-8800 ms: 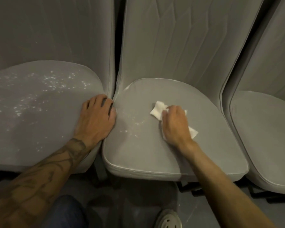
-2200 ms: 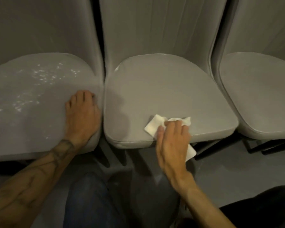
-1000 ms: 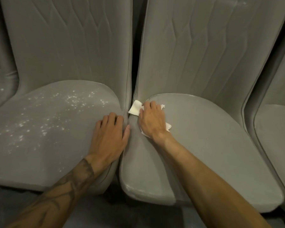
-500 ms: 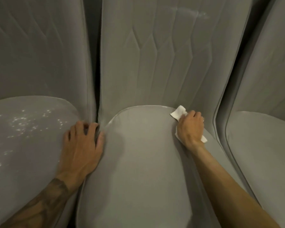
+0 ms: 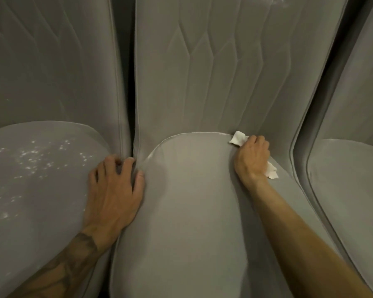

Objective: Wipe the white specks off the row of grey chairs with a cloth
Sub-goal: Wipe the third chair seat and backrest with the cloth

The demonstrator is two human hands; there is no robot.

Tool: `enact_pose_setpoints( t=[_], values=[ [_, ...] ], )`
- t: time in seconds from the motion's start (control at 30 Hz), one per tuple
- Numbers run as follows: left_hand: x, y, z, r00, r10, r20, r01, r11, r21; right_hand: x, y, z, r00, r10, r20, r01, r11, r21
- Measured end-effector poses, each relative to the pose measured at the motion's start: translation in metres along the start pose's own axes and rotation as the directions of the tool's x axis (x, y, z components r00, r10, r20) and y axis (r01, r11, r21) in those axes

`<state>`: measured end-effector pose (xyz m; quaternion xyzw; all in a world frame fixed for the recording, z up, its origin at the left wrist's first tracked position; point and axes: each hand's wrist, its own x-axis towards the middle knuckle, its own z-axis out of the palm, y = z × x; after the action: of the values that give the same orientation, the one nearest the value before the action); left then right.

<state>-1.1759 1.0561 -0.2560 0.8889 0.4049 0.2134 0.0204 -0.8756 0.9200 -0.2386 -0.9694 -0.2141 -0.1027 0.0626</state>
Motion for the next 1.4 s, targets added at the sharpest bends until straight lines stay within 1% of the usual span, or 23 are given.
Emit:
enact_pose_setpoints(
  t=[0.03,0.1,0.17,0.2,0.27,0.33,0.37,0.47,0.5,0.57,0.6,0.67,0.77,0.87,0.97,1.03,1.1,1.13,1.2,1.27,1.3,1.37,1.4],
  values=[
    [0.000,0.000,0.000,1.000,0.000,0.002,0.000,1.000,-0.002,0.001,-0.014,0.001,1.000,-0.023,0.018,0.023,1.000,0.004],
    [0.001,-0.001,-0.001,1.000,-0.004,0.015,0.004,1.000,-0.005,0.008,-0.035,0.006,0.990,-0.135,0.036,0.134,0.990,0.039],
    [0.001,-0.002,-0.002,0.999,-0.018,0.038,0.018,1.000,-0.006,0.014,-0.033,0.009,0.968,-0.247,0.043,0.242,0.966,0.089],
    [0.001,-0.002,-0.002,0.999,-0.019,0.047,0.019,1.000,-0.006,0.016,-0.021,0.010,0.959,-0.280,0.038,0.277,0.959,0.068],
    [-0.001,-0.002,-0.003,0.998,-0.020,0.062,0.021,1.000,-0.008,0.014,0.006,0.013,0.963,-0.269,0.033,0.270,0.962,-0.032],
    [-0.002,-0.001,-0.006,0.996,-0.023,0.081,0.024,1.000,-0.009,0.009,0.010,0.011,0.981,-0.191,0.040,0.193,0.980,-0.051],
    [-0.002,0.001,-0.008,0.996,-0.026,0.091,0.027,1.000,-0.009,0.009,0.000,0.011,0.980,-0.191,0.054,0.193,0.981,-0.027],
    [0.000,0.003,-0.013,0.991,-0.047,0.125,0.049,0.999,-0.011,0.014,-0.031,0.012,0.956,-0.288,0.061,0.280,0.953,0.116],
    [0.001,0.004,-0.014,0.990,-0.054,0.131,0.056,0.998,-0.012,0.017,-0.032,0.012,0.945,-0.324,0.039,0.314,0.935,0.163],
    [0.001,0.003,-0.014,0.990,-0.053,0.133,0.054,0.999,-0.006,0.017,-0.013,0.010,0.925,-0.379,0.017,0.370,0.911,0.181],
    [0.000,0.004,-0.015,0.990,-0.051,0.132,0.052,0.999,-0.005,0.015,0.001,0.011,0.923,-0.384,0.001,0.379,0.912,0.160],
    [0.000,0.005,-0.017,0.989,-0.054,0.137,0.056,0.998,-0.013,0.008,0.020,0.008,0.948,-0.318,-0.025,0.319,0.939,0.127],
    [0.002,0.007,-0.017,0.989,-0.061,0.137,0.067,0.997,-0.040,0.009,-0.005,0.011,0.967,-0.254,0.023,0.249,0.960,0.124],
    [0.000,0.008,-0.016,0.988,-0.067,0.138,0.073,0.997,-0.038,0.012,-0.047,0.011,0.937,-0.344,0.059,0.325,0.921,0.214],
    [0.000,0.003,-0.016,0.990,-0.062,0.129,0.067,0.997,-0.039,0.013,-0.031,0.006,0.906,-0.423,0.025,0.389,0.852,0.350],
    [0.000,0.004,-0.016,0.989,-0.061,0.133,0.067,0.997,-0.039,0.013,-0.007,0.007,0.937,-0.350,-0.007,0.334,0.889,0.314],
    [0.001,0.006,-0.015,0.989,-0.074,0.132,0.081,0.996,-0.048,0.014,-0.010,0.008,0.961,-0.275,0.031,0.261,0.939,0.222],
    [0.000,0.006,-0.015,0.989,-0.079,0.125,0.085,0.995,-0.047,0.011,-0.022,0.008,0.959,-0.279,0.058,0.262,0.944,0.202],
    [0.002,0.007,-0.015,0.990,-0.072,0.119,0.079,0.995,-0.060,0.003,-0.057,0.010,0.922,-0.381,0.063,0.358,0.905,0.231],
    [0.002,0.004,-0.014,0.991,-0.072,0.114,0.078,0.995,-0.056,-0.004,-0.084,0.010,0.848,-0.527,0.059,0.485,0.816,0.315],
    [0.001,0.003,-0.014,0.991,-0.069,0.111,0.074,0.996,-0.045,-0.004,-0.087,0.009,0.827,-0.559,0.059,0.505,0.785,0.359],
    [-0.001,0.003,-0.013,0.994,-0.057,0.098,0.062,0.997,-0.050,0.003,-0.070,0.007,0.836,-0.549,0.027,0.503,0.784,0.363],
    [0.000,0.002,-0.012,0.995,-0.051,0.089,0.056,0.997,-0.054,0.008,-0.056,0.009,0.863,-0.506,0.010,0.475,0.818,0.325]
  ],
)
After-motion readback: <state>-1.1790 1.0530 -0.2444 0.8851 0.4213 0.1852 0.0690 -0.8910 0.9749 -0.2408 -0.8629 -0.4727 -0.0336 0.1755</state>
